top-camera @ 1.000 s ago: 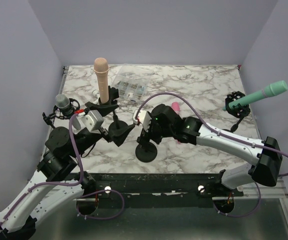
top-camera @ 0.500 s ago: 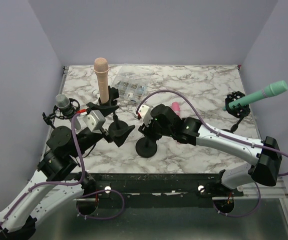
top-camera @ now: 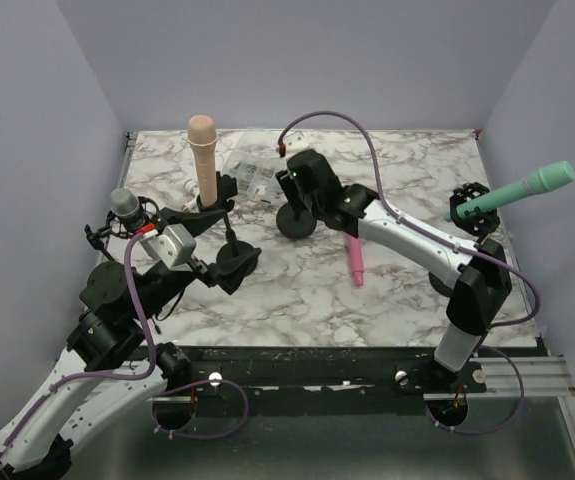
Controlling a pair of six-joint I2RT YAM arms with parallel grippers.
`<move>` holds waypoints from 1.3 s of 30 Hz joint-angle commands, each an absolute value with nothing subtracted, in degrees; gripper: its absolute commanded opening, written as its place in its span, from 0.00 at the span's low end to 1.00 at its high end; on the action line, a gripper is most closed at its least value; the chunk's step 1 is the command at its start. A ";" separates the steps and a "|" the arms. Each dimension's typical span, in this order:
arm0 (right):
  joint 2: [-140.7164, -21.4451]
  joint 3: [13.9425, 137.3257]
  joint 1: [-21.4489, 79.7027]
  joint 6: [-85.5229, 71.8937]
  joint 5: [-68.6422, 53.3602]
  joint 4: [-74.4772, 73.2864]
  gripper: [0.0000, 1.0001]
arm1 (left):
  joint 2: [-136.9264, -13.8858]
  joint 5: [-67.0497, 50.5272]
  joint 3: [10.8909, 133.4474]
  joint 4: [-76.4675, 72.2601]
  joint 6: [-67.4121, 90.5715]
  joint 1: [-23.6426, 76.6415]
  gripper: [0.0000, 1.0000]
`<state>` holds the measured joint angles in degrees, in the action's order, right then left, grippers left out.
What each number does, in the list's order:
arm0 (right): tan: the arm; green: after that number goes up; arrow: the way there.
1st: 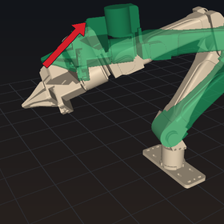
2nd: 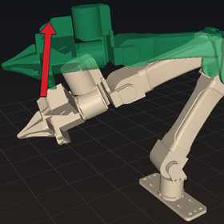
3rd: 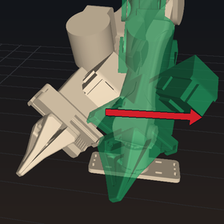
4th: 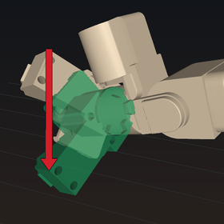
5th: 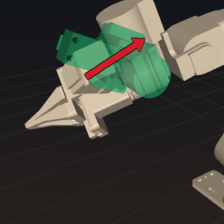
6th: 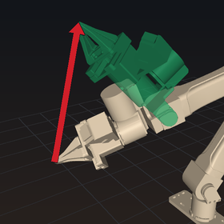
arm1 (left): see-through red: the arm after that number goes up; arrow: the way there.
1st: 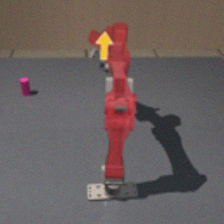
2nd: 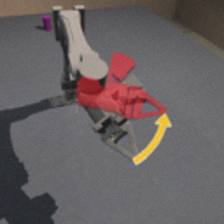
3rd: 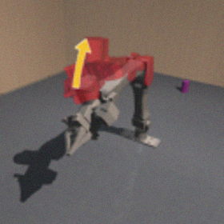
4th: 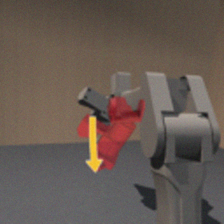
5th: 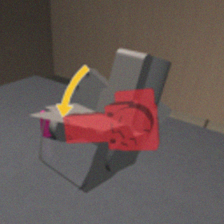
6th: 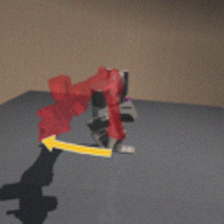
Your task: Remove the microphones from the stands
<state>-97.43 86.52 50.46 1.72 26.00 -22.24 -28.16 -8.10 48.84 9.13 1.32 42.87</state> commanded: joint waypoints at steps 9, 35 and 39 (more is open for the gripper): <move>-117.04 116.75 36.64 -1.61 36.30 -28.16 0.01 | -23.97 -3.16 48.08 7.78 1.49 43.18 0.99; -140.04 141.85 23.29 -1.41 24.56 -23.20 0.27 | -22.94 2.74 46.53 6.82 0.53 43.15 0.99; -140.25 142.00 23.29 -1.23 23.84 -24.02 0.48 | -22.81 4.03 46.11 6.39 0.62 43.16 0.99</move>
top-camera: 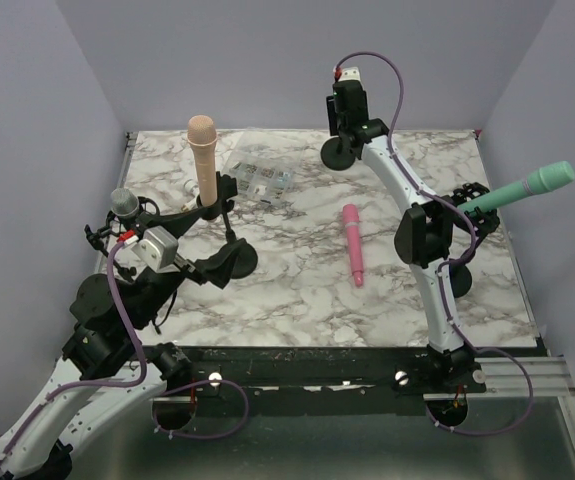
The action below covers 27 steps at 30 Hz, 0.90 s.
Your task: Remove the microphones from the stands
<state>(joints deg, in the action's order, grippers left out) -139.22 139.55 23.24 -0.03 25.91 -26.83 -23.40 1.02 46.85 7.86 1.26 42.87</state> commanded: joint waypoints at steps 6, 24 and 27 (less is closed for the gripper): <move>-138.93 143.22 23.31 -1.43 21.14 -25.68 0.93 | -21.88 7.03 45.02 5.58 0.62 43.15 0.99; -107.69 116.30 36.05 -7.88 3.81 -22.98 1.00 | -19.79 26.41 42.65 3.81 0.44 43.08 0.99; -101.73 105.68 37.25 -12.67 -14.01 -12.22 1.00 | -19.68 25.08 42.47 3.23 0.26 43.07 0.99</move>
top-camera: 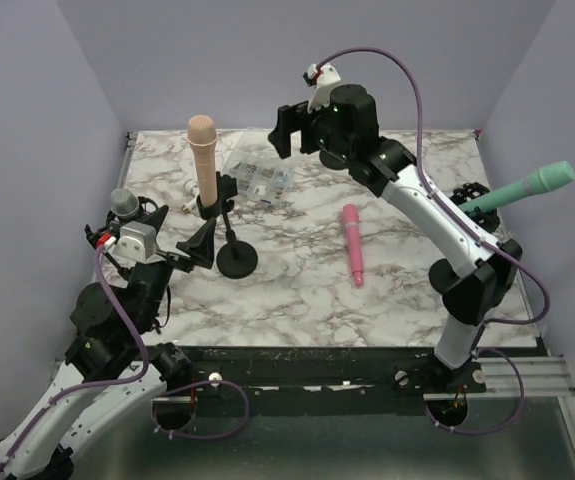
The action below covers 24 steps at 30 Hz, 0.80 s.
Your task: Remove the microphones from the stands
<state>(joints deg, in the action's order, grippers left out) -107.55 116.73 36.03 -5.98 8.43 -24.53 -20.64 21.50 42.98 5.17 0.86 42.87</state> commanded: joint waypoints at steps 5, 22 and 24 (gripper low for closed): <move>-96.75 91.83 37.72 -17.68 -34.71 6.86 1.00 | -26.60 23.82 48.70 9.52 5.21 43.06 0.99; -87.84 77.65 38.31 -16.15 -36.13 8.75 1.00 | -51.35 26.90 73.72 22.30 11.29 35.61 0.99; -86.49 76.29 38.32 -15.22 -34.76 8.08 1.00 | -53.34 24.76 74.77 22.55 12.01 33.15 0.99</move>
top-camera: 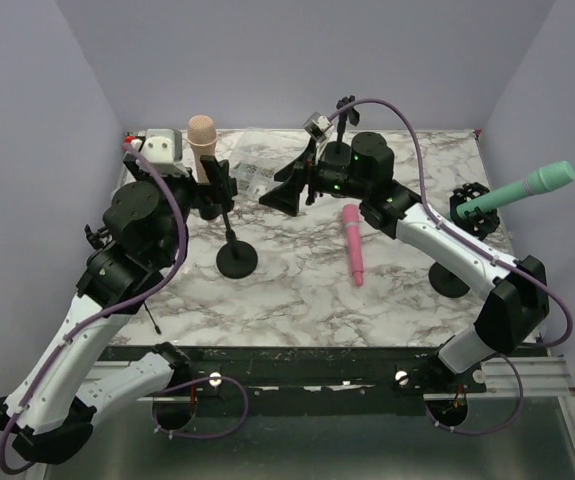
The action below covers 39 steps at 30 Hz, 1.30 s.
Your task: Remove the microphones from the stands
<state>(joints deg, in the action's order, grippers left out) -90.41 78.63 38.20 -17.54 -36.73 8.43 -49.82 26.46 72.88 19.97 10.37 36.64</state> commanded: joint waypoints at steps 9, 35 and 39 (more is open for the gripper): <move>-86.00 73.19 38.28 -13.38 -39.01 8.03 1.00 | -51.89 8.01 68.65 14.03 6.56 29.00 0.78; -90.83 77.24 38.32 -12.29 -53.10 13.60 1.00 | -41.88 -17.68 64.15 14.49 -2.03 29.17 0.00; -91.25 78.06 38.60 -12.84 -54.22 14.55 1.00 | -41.75 -21.09 64.15 14.62 -2.08 29.68 0.00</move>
<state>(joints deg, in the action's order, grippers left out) -91.48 75.83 38.20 -13.43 -50.96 12.12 -42.35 -13.56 63.09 15.92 -0.97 29.02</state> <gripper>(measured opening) 0.998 0.393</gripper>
